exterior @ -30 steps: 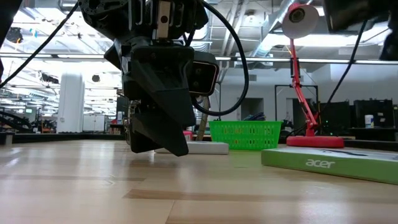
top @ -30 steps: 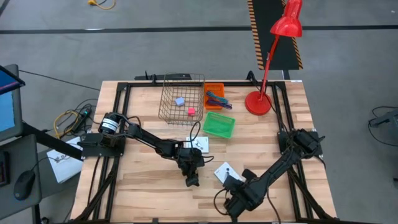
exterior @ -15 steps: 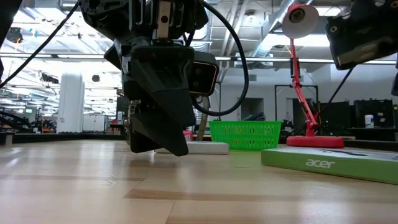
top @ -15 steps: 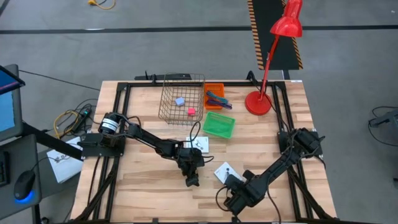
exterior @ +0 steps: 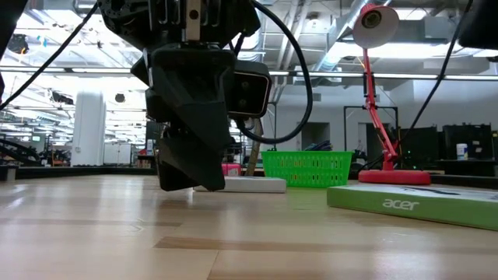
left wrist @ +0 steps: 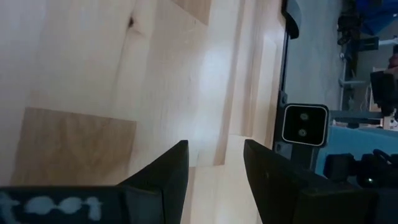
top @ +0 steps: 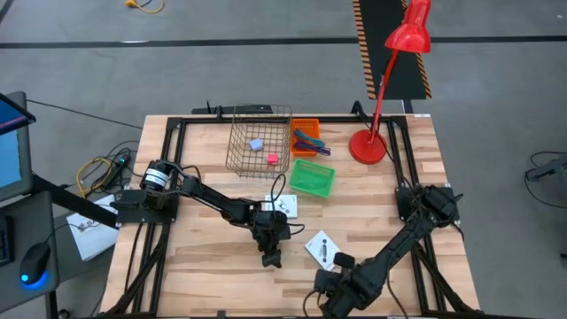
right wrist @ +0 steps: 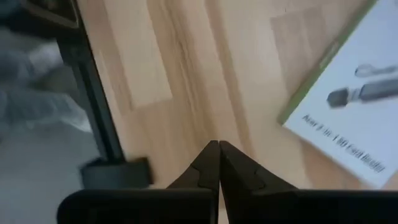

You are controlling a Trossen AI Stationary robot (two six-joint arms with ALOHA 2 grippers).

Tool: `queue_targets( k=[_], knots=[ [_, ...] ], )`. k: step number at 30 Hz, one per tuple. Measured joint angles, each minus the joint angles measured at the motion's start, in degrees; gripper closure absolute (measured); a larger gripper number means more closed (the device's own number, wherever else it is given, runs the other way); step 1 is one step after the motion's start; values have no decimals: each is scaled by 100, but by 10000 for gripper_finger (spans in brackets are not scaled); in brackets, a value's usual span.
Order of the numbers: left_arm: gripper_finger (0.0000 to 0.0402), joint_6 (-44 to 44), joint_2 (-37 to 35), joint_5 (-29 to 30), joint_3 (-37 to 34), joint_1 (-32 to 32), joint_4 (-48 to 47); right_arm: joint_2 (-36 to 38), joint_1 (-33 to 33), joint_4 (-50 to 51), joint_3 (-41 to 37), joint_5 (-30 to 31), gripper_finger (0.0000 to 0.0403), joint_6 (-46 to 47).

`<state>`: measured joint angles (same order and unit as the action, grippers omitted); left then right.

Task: Pick and place items into bin
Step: Put the top card reader box into the green basket

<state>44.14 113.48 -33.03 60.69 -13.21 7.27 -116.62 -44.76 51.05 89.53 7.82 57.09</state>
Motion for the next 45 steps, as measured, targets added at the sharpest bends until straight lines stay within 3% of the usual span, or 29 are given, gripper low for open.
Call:
queue_targets(
  k=[5,11,17,21,30,37,43,45],
  knots=[
    [258,-4,-3,43,0,0,-2,1,33,573,12,23,392,-761],
    [258,-4,-3,92,0,0,-2,1,257,1202,12,274,338,-1663],
    [258,-4,-3,217,0,2,-2,9,517,956,-51,237,280,-2647],
    [258,-8,-3,224,0,0,-4,7,652,790,-312,-127,251,-2951],
    [258,-43,-3,222,0,2,-7,65,661,20,-1090,-275,224,-3282],
    [258,-44,-3,222,0,2,-7,138,655,-744,-1697,-160,251,-3091],
    [258,-44,-3,231,0,1,-11,175,626,-1331,-1910,-347,370,-2670],
    [258,-45,-3,236,0,2,-11,175,603,-1530,-1934,-414,391,-2561]
  ],
)
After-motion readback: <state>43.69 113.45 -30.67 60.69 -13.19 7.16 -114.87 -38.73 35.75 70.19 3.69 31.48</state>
